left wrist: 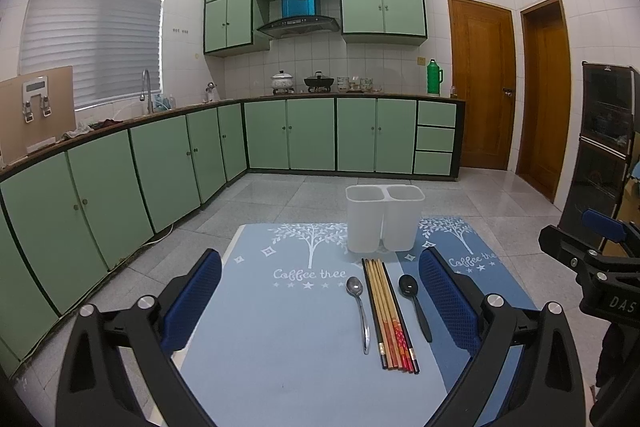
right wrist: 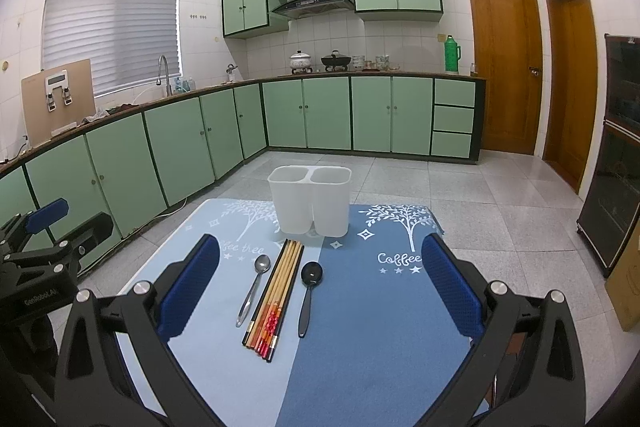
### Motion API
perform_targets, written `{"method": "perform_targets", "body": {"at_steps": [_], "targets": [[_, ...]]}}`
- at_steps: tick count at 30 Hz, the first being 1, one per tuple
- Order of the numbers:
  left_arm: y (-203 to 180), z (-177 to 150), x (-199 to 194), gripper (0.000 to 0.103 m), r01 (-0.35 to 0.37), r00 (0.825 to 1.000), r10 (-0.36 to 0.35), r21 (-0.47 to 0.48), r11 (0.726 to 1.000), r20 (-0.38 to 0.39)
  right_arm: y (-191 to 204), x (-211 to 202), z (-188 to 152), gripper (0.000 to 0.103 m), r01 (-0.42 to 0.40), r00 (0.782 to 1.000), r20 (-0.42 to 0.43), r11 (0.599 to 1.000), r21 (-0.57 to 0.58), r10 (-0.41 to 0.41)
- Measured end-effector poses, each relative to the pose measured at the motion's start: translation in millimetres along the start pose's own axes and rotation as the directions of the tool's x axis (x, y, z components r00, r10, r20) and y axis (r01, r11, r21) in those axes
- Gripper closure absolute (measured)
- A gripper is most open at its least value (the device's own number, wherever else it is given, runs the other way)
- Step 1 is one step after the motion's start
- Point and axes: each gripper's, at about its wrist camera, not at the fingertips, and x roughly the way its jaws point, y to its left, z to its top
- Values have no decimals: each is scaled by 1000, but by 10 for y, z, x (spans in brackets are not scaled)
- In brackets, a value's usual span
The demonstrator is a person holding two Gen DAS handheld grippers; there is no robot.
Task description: Organize utensils
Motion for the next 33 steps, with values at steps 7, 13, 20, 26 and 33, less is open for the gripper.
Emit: {"method": "perform_targets", "body": {"at_steps": [7,13,20,26,33], "targets": [[0,18,-8,6,1,1000,-1,0,1000,1,-19,36,-6,5,3,1000,0,1000,3,-3],[-10,27,-15,6,-1,1000,1,1,1000,-1,-22,31,2,5,4,1000,-3,1000,5,-4],[-13,25,-22,6,0,1000,0,1,1000,-1,-12,44,1,5,6,1000,-4,1000,4,-6],[-9,22,-21,6,-1,1000,1,0,1000,-1,-17,46,-5,5,5,1000,-4,1000,5,-5],[-2,16,-21,6,-2,1000,2,-1,1000,-4,-15,58,-10,5,6,1000,-7,1000,6,-6]]}}
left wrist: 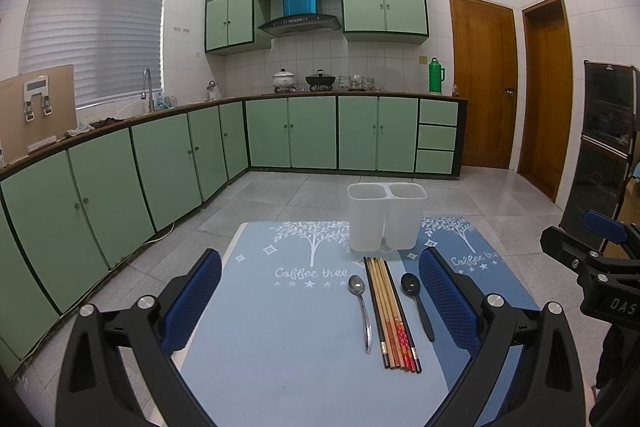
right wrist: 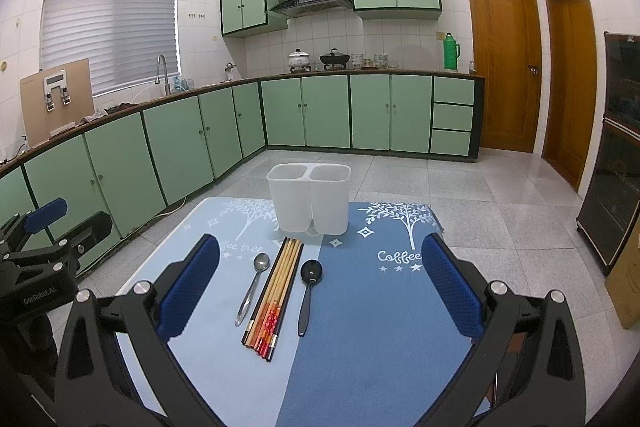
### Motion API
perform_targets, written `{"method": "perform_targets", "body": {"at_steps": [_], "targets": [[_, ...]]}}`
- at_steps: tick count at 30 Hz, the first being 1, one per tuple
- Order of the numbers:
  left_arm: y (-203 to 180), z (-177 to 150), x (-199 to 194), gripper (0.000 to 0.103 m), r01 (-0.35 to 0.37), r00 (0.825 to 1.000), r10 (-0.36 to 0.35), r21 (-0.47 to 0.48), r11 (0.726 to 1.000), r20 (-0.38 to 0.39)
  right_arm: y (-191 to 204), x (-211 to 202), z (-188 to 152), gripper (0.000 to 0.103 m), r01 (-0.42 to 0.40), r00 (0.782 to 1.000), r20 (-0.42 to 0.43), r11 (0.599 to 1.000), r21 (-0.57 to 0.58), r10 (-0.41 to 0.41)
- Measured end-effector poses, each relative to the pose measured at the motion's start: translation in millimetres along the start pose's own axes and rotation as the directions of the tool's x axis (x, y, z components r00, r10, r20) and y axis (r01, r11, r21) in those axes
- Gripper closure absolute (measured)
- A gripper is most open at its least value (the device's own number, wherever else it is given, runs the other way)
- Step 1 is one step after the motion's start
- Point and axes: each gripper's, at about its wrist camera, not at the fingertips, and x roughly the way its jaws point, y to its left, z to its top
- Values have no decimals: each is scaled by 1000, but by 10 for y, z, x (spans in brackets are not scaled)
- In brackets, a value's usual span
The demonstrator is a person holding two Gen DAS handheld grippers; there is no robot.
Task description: Organize utensils
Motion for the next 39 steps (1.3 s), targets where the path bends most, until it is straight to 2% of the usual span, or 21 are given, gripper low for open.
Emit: {"method": "perform_targets", "body": {"at_steps": [24,30,39], "targets": [[34,-28,155,6,-1,1000,1,-3,1000,-29,1,193,-46,5,6,1000,-30,1000,9,-6],[68,-71,474,6,-12,997,11,-6,1000,-83,-22,484,-74,5,23,997,-76,1000,9,-23],[106,-263,1198,6,-27,977,28,10,1000,-210,-31,1340,-233,5,53,976,-212,999,3,-51]]}}
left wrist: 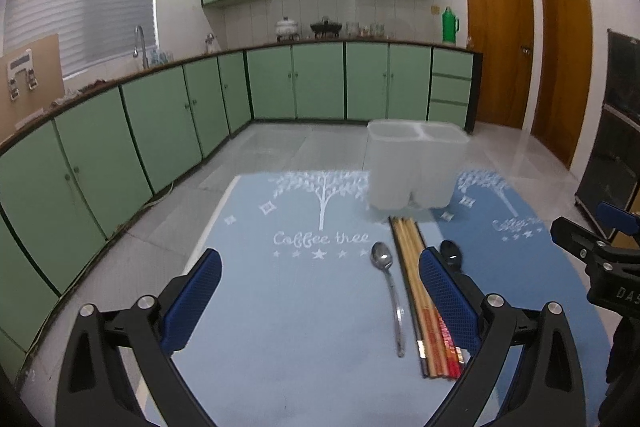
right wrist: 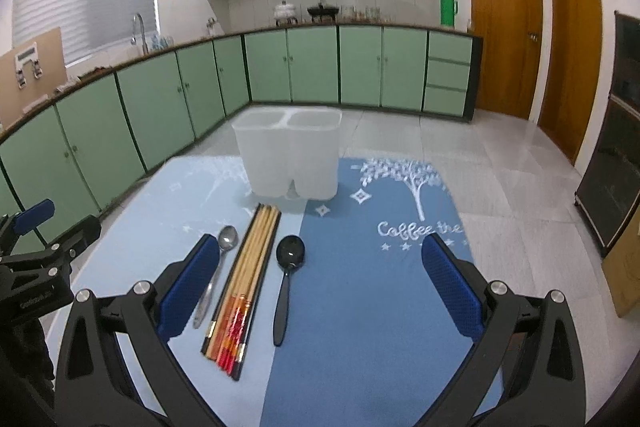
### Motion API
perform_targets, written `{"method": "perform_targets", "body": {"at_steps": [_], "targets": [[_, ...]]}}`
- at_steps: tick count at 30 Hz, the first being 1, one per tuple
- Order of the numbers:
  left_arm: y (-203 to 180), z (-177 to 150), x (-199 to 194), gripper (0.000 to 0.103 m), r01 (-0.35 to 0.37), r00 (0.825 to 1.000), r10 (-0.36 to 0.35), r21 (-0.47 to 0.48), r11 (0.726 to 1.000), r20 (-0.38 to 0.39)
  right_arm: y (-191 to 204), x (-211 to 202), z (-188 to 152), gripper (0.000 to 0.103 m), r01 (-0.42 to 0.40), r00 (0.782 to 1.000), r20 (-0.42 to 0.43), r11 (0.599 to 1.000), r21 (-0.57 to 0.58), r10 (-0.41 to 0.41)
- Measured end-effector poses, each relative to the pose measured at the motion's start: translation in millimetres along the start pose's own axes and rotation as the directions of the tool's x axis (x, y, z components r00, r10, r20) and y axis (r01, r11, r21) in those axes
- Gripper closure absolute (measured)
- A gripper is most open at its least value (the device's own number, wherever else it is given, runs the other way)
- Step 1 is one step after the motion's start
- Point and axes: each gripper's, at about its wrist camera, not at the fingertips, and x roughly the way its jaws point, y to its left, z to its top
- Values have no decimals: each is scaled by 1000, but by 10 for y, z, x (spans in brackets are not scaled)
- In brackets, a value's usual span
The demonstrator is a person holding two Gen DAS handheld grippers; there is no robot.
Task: Organize utensils
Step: 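Lower the right gripper onto the black spoon and close it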
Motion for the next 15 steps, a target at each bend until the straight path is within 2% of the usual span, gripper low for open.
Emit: {"method": "perform_targets", "body": {"at_steps": [7,11,14,15], "targets": [[16,-47,579,6,-20,996,19,-3,1000,-89,69,675,-8,5,-6,992,-125,1000,5,7],[65,-81,768,6,-31,992,30,-7,999,-121,127,1024,-60,8,5,983,-184,1000,-3,-5],[100,-107,893,6,-38,990,36,-8,999,-140,164,1195,-97,14,17,976,-217,1000,0,-16],[114,-111,919,6,-38,989,37,-7,999,-145,169,1272,-112,19,21,972,-234,1000,7,-18]]}}
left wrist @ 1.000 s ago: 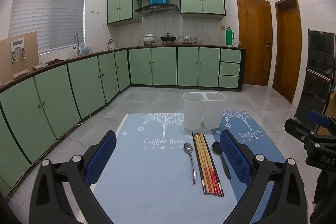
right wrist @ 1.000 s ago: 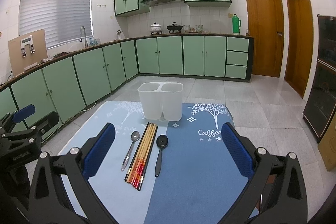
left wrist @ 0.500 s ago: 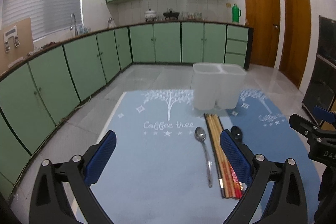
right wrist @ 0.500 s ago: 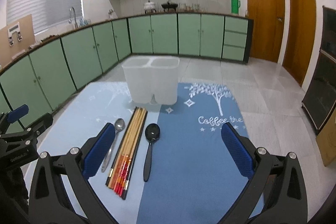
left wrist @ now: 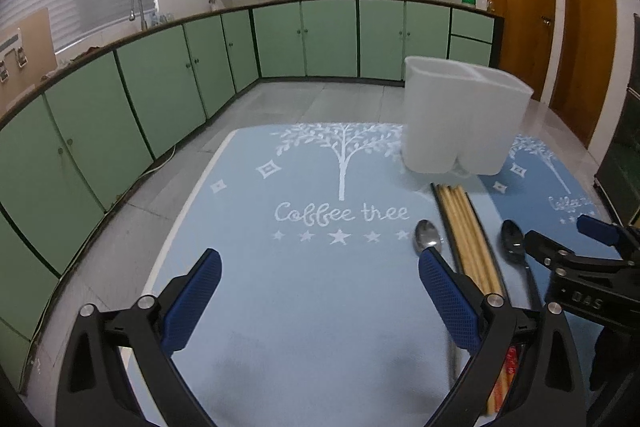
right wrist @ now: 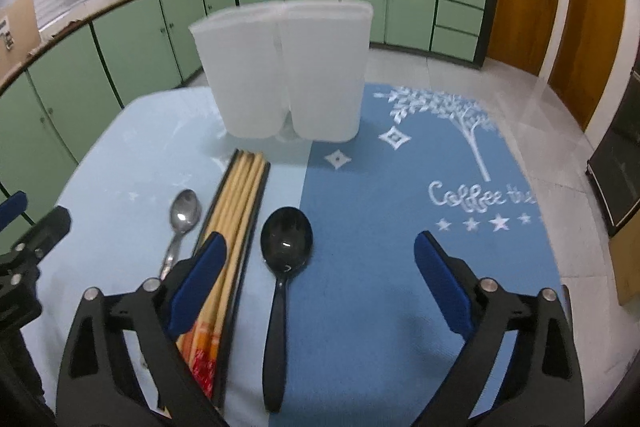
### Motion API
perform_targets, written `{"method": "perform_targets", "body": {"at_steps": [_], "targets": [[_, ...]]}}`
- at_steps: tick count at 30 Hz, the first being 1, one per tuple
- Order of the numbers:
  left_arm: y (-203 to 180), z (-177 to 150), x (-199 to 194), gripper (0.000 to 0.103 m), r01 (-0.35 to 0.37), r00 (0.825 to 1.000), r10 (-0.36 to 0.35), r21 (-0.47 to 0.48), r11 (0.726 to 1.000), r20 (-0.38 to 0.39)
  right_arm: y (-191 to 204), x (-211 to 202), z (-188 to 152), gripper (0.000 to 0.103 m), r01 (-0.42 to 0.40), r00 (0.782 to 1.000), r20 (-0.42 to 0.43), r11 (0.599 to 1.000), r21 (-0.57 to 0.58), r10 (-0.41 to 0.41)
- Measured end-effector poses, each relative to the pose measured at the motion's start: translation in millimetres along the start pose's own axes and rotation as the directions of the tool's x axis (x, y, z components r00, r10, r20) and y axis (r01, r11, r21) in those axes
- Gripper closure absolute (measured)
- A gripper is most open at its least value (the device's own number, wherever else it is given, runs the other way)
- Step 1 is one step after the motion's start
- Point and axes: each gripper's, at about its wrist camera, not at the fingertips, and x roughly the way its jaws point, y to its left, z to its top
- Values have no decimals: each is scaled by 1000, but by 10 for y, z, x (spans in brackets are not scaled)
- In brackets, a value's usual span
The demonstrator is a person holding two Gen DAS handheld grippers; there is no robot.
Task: Organize utensils
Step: 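Lower the right gripper onto the black spoon and close it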
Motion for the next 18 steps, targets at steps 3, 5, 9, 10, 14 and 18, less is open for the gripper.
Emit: {"method": "perform_targets", "body": {"at_steps": [3,5,9,10,14,18], "targets": [[5,-18,81,6,-3,1000,3,2,1000,-11,10,146,15,24,-6,1000,-29,1000,21,7],[7,-25,139,6,-4,1000,4,4,1000,-17,9,185,17,25,-4,999,-35,1000,27,5],[26,-45,191,6,0,1000,0,0,1000,-31,18,269,20,30,-7,999,-49,1000,29,9],[27,-49,203,6,1,999,-1,0,1000,-32,19,274,20,31,-3,999,-53,1000,29,4],[-1,-41,253,6,8,999,-8,4,1000,-36,34,359,49,42,1,997,-72,999,32,2],[-54,-25,295,6,21,999,-20,9,1000,-45,111,362,51,65,-20,998,-68,1000,12,20]]}}
